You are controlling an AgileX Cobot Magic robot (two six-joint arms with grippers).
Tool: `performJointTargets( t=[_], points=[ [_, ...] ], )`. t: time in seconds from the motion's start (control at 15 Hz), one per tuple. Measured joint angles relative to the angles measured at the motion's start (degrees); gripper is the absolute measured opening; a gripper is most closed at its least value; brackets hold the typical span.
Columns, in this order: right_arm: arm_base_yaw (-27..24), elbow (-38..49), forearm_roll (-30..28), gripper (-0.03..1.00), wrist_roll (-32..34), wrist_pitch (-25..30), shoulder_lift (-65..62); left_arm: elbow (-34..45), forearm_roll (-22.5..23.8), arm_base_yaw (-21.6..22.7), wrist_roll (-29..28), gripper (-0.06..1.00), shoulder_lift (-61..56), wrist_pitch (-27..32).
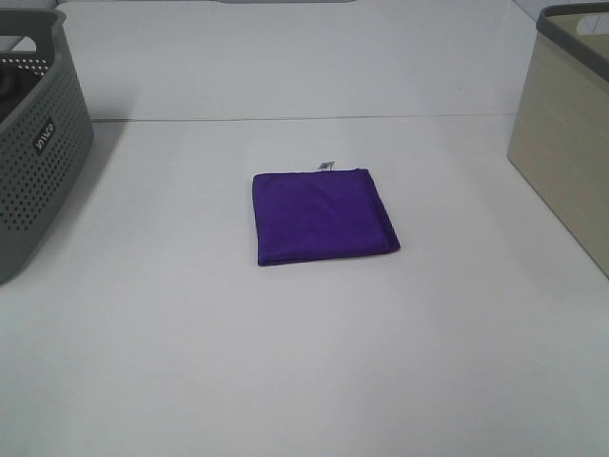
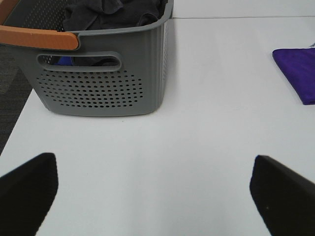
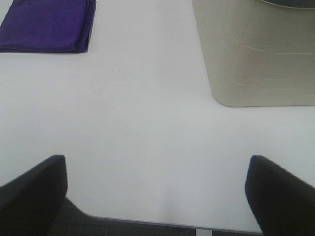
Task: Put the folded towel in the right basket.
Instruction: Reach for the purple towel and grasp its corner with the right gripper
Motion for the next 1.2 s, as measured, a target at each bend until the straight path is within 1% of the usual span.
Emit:
performJointTargets(
  t=[1.2],
  points=[
    [0.00,0.11,-0.17,0.94,0.00,-0.46,0.00,0.00,0.00,0.00,0.00,0.99,0.00,0.00]
  ],
)
